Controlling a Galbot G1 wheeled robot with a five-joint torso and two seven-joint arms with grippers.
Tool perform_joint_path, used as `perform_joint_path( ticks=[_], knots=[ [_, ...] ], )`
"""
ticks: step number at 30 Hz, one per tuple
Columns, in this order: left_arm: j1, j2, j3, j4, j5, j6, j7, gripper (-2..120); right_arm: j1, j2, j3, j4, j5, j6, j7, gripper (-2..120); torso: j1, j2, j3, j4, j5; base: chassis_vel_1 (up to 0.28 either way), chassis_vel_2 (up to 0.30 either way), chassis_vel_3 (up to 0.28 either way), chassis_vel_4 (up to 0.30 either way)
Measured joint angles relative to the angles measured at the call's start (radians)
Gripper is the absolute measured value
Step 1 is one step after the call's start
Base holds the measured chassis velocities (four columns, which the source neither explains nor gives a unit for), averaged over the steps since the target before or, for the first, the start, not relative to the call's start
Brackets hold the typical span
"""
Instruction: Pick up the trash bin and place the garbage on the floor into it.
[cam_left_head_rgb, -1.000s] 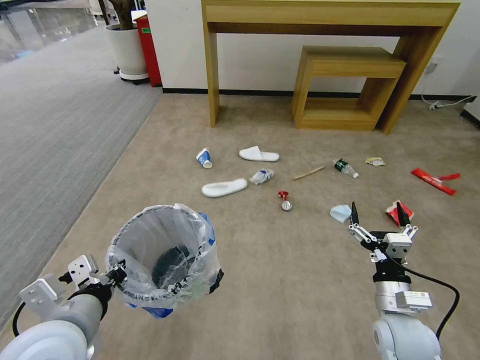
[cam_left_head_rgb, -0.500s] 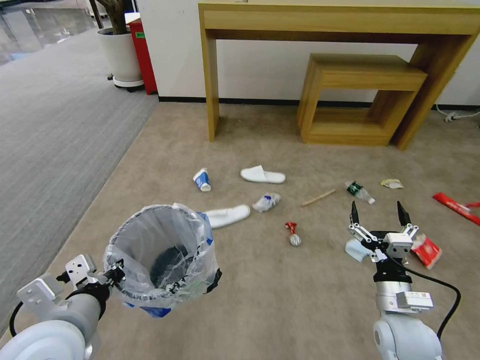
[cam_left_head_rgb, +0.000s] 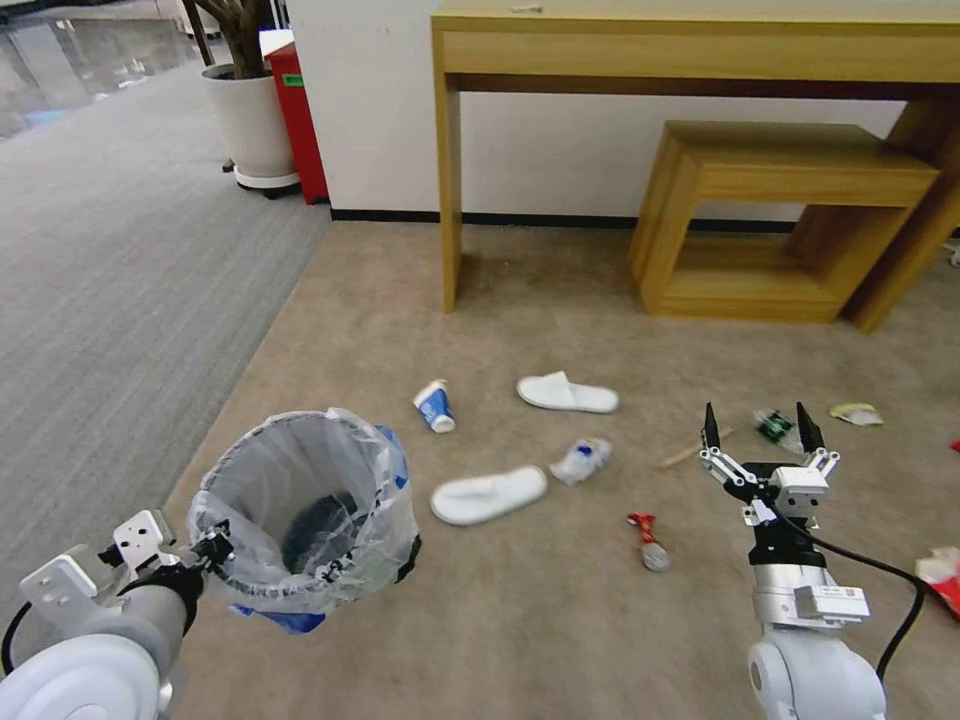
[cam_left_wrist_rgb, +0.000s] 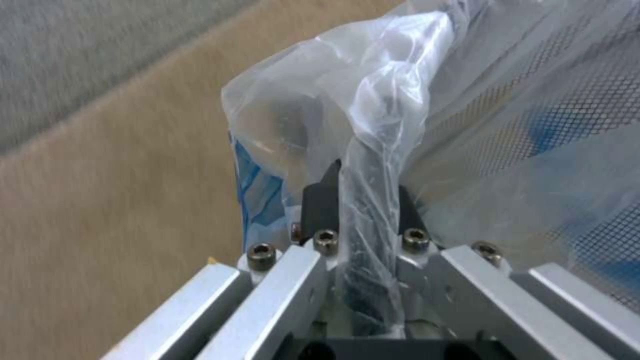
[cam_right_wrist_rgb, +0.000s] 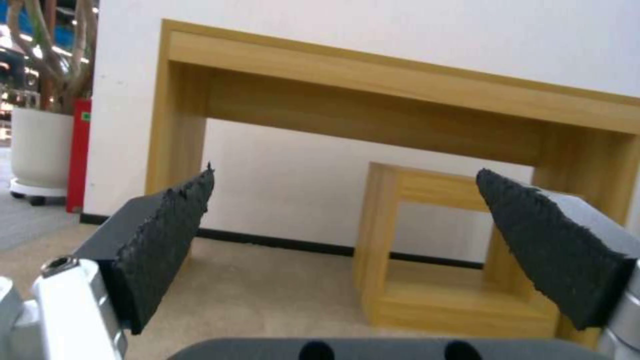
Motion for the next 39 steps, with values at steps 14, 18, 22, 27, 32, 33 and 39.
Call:
perform_joint_path(
  ticks=[14, 18, 22, 27, 32, 33, 39],
  knots=[
    [-0.003, 0.002, -0.008, 0.009, 0.002, -0.004, 0.004, 1, -0.003, 0.003, -0.006, 0.006, -0.003, 0.001, 0.016, 100, 0.0, 0.0, 0.0, -0.0002, 0.0, 0.003, 0.16, -0.001, -0.155],
    [-0.003, 0.002, -0.009, 0.009, 0.002, -0.004, 0.005, 1, -0.005, 0.003, -0.007, 0.007, -0.006, -0.006, 0.024, 100, 0.0, 0.0, 0.0, -0.0003, 0.0, -0.014, -0.033, 0.003, 0.034],
    [-0.001, 0.002, -0.009, 0.009, 0.004, -0.004, 0.008, 1, -0.006, 0.001, -0.011, 0.01, -0.008, -0.019, 0.034, 100, 0.0, 0.0, 0.0, -0.0001, -0.0002, 0.0, 0.0, 0.0, 0.0],
    [-0.007, 0.001, -0.001, 0.017, 0.013, -0.005, 0.016, 1, -0.002, -0.007, -0.012, 0.003, -0.017, -0.061, 0.049, 100, 0.0, 0.0, 0.0, -0.0001, -0.0002, 0.0, 0.0, 0.0, 0.0],
    [-0.016, -0.004, 0.011, 0.022, 0.024, -0.005, 0.021, 1, -0.011, -0.049, -0.027, 0.01, 0.0, -0.195, 0.081, 100, 0.0, 0.0, 0.0, -0.0001, -0.0001, 0.0, 0.0, 0.0, 0.0],
    [-0.016, -0.004, 0.011, 0.022, 0.024, -0.005, 0.021, 1, -0.011, -0.049, -0.027, 0.01, 0.0, -0.195, 0.081, 100, 0.0, 0.0, 0.0, -0.0001, -0.0001, 0.0, 0.0, 0.0, 0.0],
    [-0.02, -0.005, 0.019, 0.024, 0.034, -0.005, 0.026, 1, 0.002, -0.149, -0.059, 0.015, 0.022, -0.508, 0.111, 100, 0.0, 0.0, 0.0, -0.0001, -0.0002, 0.0, 0.0, 0.0, 0.0]
  ],
)
